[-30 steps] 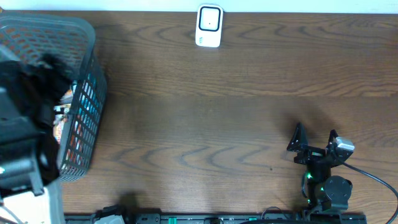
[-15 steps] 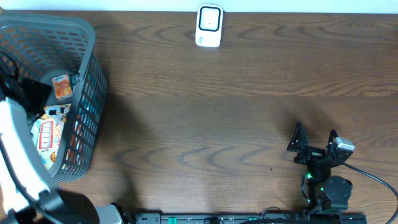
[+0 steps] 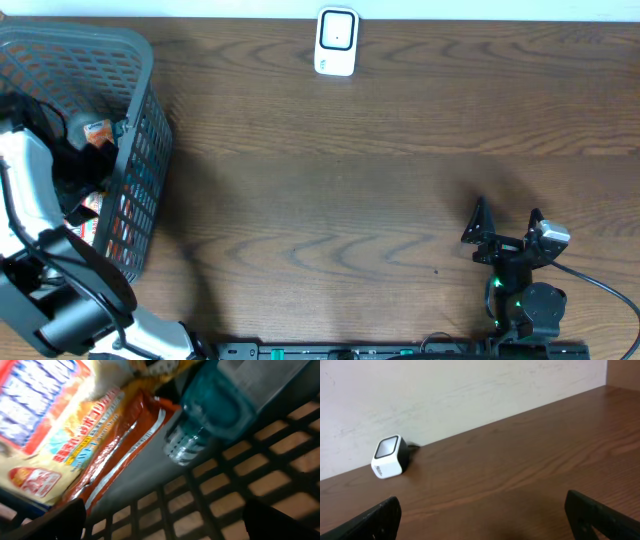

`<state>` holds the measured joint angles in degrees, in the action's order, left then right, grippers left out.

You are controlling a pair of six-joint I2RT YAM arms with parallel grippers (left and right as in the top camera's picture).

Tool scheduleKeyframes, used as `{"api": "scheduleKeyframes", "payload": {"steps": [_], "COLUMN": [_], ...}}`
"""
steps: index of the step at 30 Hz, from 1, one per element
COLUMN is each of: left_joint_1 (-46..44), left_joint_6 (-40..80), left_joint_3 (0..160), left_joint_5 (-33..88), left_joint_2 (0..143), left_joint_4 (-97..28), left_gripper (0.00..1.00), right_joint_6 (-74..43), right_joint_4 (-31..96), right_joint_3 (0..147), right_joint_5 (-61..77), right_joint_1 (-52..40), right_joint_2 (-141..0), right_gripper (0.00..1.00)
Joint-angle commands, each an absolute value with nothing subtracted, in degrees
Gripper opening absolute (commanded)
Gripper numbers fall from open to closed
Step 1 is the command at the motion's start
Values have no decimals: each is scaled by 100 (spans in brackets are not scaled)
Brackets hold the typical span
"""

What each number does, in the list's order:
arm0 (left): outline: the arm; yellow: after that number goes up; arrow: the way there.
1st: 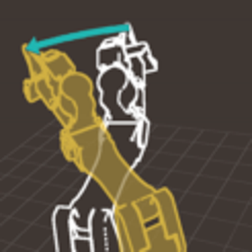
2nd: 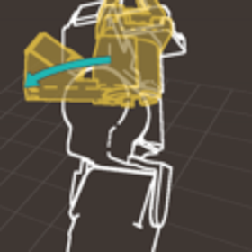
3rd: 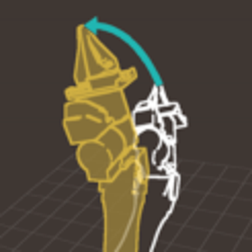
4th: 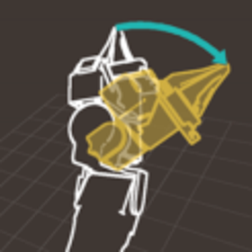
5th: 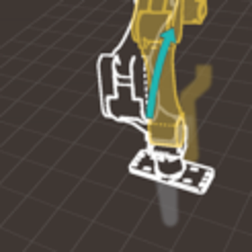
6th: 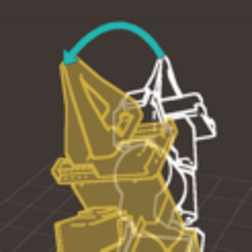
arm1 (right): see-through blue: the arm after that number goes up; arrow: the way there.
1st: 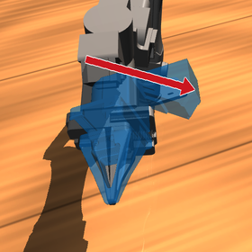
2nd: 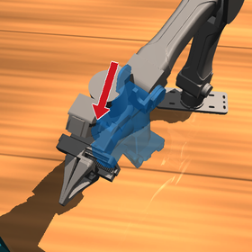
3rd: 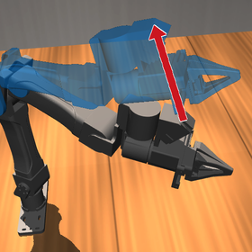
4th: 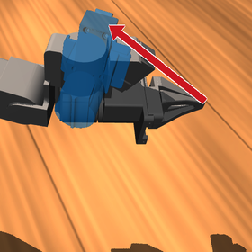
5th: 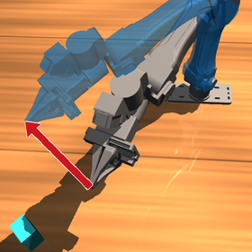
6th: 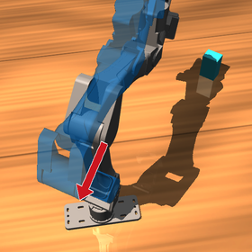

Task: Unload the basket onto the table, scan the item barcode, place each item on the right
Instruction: 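Reach the left gripper into the grey basket toward the orange snack bar, then grasp the orange snack bar with the left gripper and lift it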

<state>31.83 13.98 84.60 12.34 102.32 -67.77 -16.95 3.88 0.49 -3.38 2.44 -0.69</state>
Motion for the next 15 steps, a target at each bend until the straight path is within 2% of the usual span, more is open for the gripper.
{"api": "scheduleKeyframes", "payload": {"steps": [1,15], "left_joint_1": [3210,3225], "left_joint_6": [1004,1015], "left_joint_3": [8184,7568], "left_joint_5": [1354,495], "left_joint_2": [10348,10350], "left_joint_4": [-6643,-6047], "left_gripper": [98,98], "right_joint_6": [-1710,-1710], "right_joint_4": [401,401], "right_joint_3": [32,32], "right_joint_5": [-329,-329], "right_joint_1": [224,224], "right_joint_2": [-38,-38], "right_gripper": [99,99]}}
